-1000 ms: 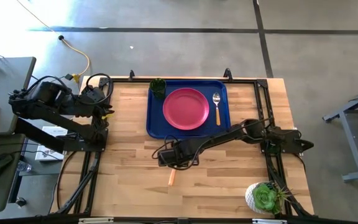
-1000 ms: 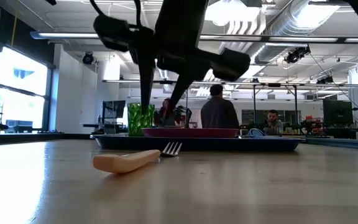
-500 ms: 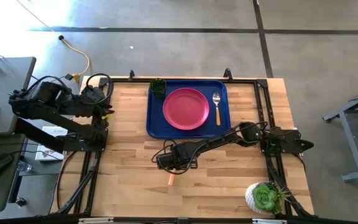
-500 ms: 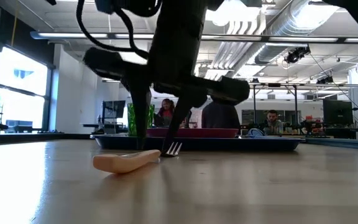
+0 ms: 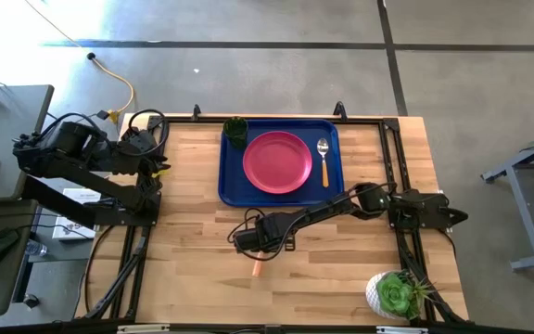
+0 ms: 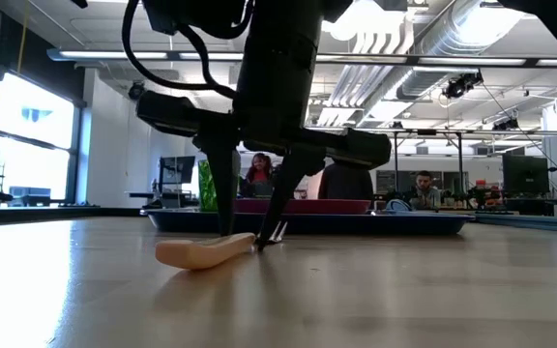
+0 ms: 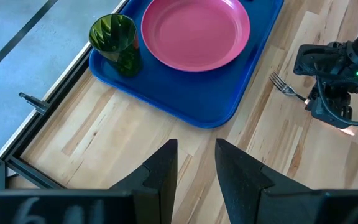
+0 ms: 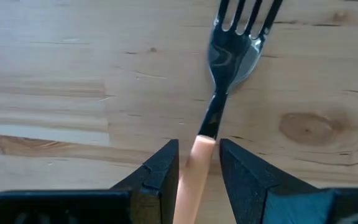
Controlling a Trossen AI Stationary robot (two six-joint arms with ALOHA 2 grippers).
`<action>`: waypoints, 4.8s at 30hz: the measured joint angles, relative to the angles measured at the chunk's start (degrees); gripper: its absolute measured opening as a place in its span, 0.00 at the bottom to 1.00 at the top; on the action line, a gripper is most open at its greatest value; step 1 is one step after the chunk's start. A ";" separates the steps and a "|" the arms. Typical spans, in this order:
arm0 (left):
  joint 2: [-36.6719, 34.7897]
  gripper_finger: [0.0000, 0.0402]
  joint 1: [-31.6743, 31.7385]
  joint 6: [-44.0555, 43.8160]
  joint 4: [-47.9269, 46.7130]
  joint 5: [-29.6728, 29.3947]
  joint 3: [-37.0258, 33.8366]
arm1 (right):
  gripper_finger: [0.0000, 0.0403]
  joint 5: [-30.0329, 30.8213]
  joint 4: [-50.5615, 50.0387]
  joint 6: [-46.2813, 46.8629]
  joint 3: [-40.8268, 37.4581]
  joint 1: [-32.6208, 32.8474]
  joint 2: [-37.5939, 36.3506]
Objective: Pick and place plate/cup/fork/spoon on tray
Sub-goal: Put the orange fork on the blue tray
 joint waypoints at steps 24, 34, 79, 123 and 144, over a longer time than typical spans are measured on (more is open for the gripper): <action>0.01 0.25 -0.01 0.02 0.00 -0.02 0.00 | 0.05 -1.08 -1.76 -6.86 1.03 0.04 0.12; 0.01 0.25 0.02 0.02 -0.02 -0.02 0.00 | 0.04 3.72 -6.03 -16.32 7.14 0.11 0.11; 0.17 0.25 -0.01 0.02 0.02 -2.99 0.00 | 0.04 39.00 -35.30 -76.36 16.85 -16.63 -11.91; 0.17 0.25 0.00 -6.00 0.37 -10.80 0.00 | 0.04 14.43 5.11 -55.38 -46.83 -40.30 -46.66; 0.17 0.25 0.00 -5.89 0.44 -13.55 0.00 | 0.04 7.28 8.92 -43.68 -47.98 -42.24 -42.04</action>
